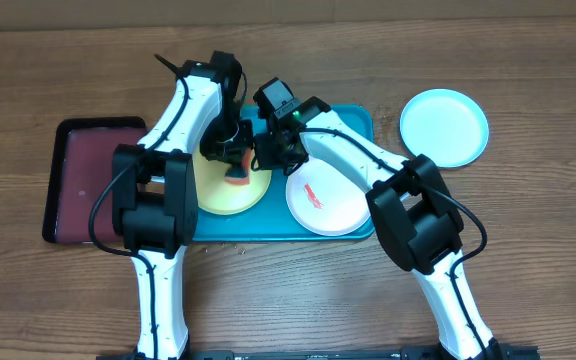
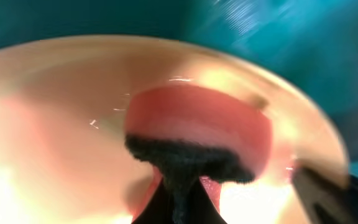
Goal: Clean dirty plates on tray and stack at the side
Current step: 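Scrub the yellow plate with the sponge while the right gripper holds its rim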
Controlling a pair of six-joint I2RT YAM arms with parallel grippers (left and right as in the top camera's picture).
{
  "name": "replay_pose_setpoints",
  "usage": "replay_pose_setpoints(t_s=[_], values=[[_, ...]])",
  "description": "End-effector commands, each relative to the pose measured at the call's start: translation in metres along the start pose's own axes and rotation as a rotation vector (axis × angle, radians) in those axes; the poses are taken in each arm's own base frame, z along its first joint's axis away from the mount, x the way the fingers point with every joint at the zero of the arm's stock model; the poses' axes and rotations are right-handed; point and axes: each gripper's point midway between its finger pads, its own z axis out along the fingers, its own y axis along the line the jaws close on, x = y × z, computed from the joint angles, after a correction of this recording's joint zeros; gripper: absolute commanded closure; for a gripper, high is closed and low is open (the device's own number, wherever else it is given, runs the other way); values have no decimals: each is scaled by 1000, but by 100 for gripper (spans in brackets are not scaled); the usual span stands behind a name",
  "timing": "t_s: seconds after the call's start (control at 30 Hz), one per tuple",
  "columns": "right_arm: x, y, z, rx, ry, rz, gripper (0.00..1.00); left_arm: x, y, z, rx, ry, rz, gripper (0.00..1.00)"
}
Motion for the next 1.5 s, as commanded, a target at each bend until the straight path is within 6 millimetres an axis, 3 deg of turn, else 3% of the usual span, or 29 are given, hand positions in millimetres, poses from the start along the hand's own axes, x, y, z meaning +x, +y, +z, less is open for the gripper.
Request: replay_pose_setpoints(t_s=[0.0,0.13,0.23,0.33,0.47,0.57,0.9,1.0,1.17,1.23,1.47], values=[[16,-10,20,40,48,-9,96,8,48,9,-269,43,14,96],[16,-10,20,40,48,-9,96,10,80,-1,-424,30,-74,96],[16,-10,20,40,48,-9,96,11,84,-1,-410,32,-140,96],[15,-10,20,40,48,-9,96,12,65,8,-239,69,-167,96],[15,-10,20,39,45,-9,96,15,10,11,114,134,-88,95],[15,-10,20,39,45,-9,96,19,-10,8,225,149,-20,96],[14,-11,20,46,42,-10,96,55,-9,32,211,256,115,96],[14,-11,20,46,42,-10,96,62,4,42,162,278,125,96],[14,-11,20,46,42,-10,96,52,67,43,-130,240,-52,96],[14,-11,20,46,42,-10,96,48,82,38,-179,223,-110,96],[14,-11,20,45,39,-11,96,13,104,7,-157,106,-255,96]])
